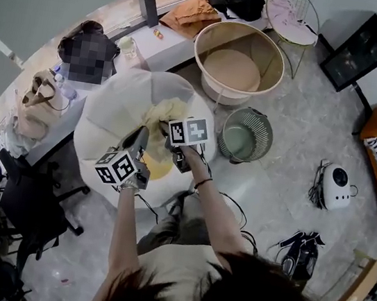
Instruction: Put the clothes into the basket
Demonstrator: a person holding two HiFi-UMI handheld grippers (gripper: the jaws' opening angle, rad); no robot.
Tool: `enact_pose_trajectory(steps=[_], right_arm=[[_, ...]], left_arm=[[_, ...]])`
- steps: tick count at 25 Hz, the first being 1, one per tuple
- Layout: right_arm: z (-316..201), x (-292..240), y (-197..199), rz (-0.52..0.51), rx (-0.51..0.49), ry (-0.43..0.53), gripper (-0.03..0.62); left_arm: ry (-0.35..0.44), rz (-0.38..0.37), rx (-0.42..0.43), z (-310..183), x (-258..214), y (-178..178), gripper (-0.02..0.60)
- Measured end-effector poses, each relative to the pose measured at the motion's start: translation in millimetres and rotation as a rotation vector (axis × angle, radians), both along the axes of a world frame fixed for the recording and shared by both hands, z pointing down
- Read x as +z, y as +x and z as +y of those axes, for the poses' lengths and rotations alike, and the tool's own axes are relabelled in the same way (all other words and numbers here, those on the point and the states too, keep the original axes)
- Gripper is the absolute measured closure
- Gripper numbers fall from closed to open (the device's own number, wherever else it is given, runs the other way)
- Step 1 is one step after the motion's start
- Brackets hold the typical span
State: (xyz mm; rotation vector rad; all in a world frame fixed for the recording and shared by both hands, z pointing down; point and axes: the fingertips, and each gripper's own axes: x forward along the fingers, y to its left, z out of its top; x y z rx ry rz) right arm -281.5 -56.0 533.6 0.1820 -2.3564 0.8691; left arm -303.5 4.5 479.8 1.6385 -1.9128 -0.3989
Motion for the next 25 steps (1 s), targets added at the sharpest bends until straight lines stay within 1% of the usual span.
enact_pose_trajectory(steps=[5, 10, 15, 25], right_arm=[[-4, -17, 16, -0.042, 0.054, -0.005, 0.540], [-15, -32, 31, -0.071, 0.101, 0.019, 0.540], [-24, -42, 48, -0.088, 0.152, 0.037, 0.540], [-54, -52, 86, -0.107, 0.272, 0.060, 0.540]], left_arm=[[0.043, -0.038, 0.035, -5, -24, 10, 0.571], [0.069, -0.065, 0.075, -12, -39, 20, 0.571], [0.084, -0.076, 0.113, -17, -45, 30, 0.571], [0.101, -0.091, 0.222, -45, -52, 61, 0.571]])
